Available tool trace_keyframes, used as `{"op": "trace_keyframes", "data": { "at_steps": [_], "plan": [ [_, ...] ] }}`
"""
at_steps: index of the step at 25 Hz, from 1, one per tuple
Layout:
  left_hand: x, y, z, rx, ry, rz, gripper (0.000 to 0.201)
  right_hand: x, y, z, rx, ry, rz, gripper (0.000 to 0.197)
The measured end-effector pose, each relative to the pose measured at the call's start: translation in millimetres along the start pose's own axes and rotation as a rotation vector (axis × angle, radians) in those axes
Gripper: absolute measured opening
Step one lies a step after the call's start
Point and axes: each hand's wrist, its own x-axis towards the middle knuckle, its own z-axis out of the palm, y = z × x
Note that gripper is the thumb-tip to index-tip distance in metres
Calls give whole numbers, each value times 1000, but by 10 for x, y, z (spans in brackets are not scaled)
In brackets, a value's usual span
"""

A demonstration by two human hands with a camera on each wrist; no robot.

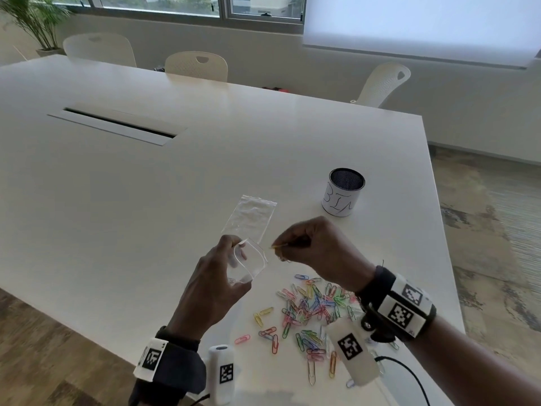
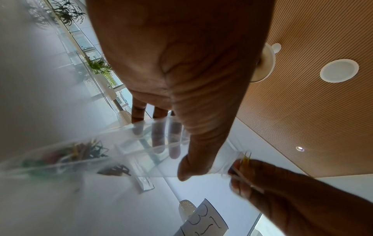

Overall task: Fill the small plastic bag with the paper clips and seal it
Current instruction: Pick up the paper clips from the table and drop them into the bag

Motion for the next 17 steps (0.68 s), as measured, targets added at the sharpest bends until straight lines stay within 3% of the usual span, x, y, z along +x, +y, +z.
{"op": "trace_keyframes", "data": {
  "at_steps": [3, 9, 13, 17],
  "plan": [
    [2, 18, 31, 6, -6, -3, 53, 77, -183, 123, 17, -14, -44, 13],
    [28, 1, 64, 17, -25, 5, 55, 207, -267, 309, -318, -37, -167, 14],
    [43, 0, 67, -4, -20, -2, 55, 198, -312, 280, -286, -81, -167, 16],
    [43, 9, 63, 5, -31, 17, 56, 183, -230, 107, -251, 29, -153, 12]
  ]
}}
